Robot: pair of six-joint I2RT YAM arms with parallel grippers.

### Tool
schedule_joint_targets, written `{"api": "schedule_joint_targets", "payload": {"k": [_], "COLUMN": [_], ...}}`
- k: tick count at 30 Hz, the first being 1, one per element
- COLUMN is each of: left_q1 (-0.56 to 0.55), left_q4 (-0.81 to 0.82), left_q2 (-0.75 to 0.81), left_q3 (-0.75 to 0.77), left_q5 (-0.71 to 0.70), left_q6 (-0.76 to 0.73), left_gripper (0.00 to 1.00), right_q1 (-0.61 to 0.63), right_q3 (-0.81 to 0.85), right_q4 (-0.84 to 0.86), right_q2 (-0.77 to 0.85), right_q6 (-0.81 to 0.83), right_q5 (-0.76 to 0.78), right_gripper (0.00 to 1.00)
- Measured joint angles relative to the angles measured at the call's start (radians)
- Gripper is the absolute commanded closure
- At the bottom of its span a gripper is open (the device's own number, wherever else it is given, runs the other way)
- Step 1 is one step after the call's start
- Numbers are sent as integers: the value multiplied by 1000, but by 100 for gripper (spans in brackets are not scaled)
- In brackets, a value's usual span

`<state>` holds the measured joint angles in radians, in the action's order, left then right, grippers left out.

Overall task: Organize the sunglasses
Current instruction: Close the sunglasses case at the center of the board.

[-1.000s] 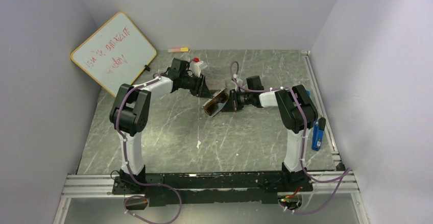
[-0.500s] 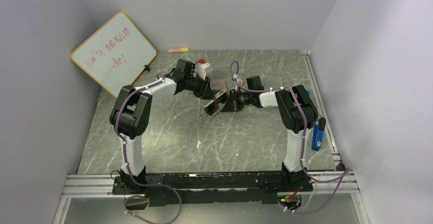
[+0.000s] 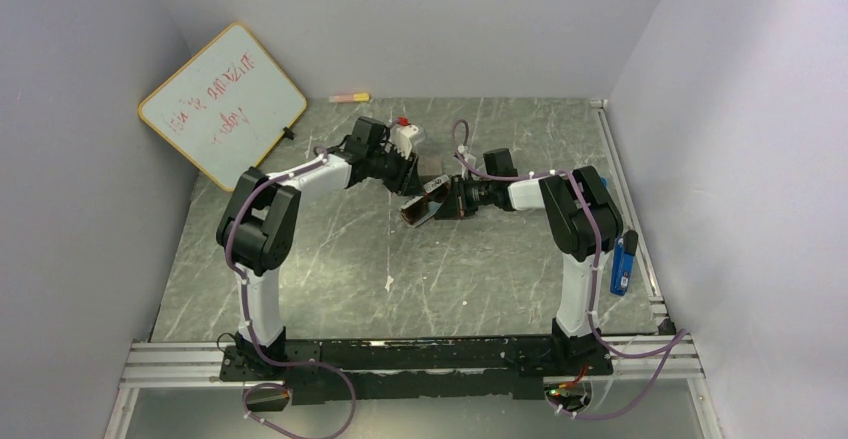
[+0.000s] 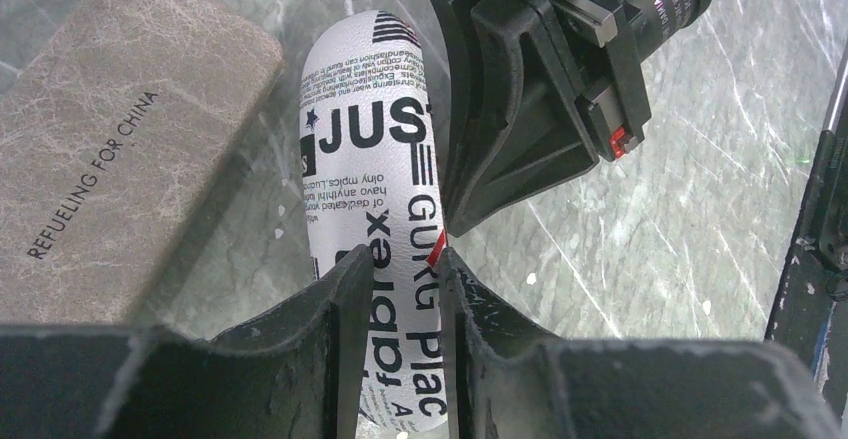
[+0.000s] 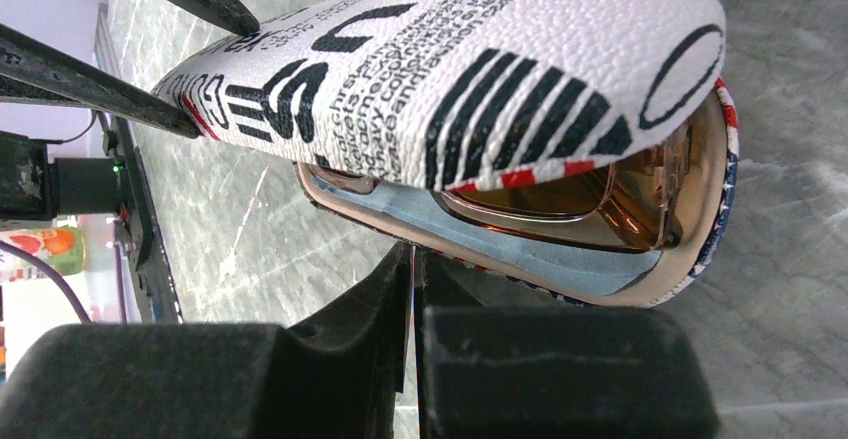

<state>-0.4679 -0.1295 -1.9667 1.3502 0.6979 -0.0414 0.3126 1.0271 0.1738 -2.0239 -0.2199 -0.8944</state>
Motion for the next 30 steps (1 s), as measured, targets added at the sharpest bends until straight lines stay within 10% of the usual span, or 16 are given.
{"api": "schedule_joint_targets", "payload": {"k": [30], "left_q1": [-103], "left_q4": [-126], "left_q2": [-49], "left_q3": [-54], "left_q5": [-71], "left_q6": [-79], "left_gripper": [64], "right_q1": [-5], "right_q3": [-13], "right_q4": [5], "right_q2": [34], "right_q6": [6], "right_q5": [0], "right_gripper": [84]}}
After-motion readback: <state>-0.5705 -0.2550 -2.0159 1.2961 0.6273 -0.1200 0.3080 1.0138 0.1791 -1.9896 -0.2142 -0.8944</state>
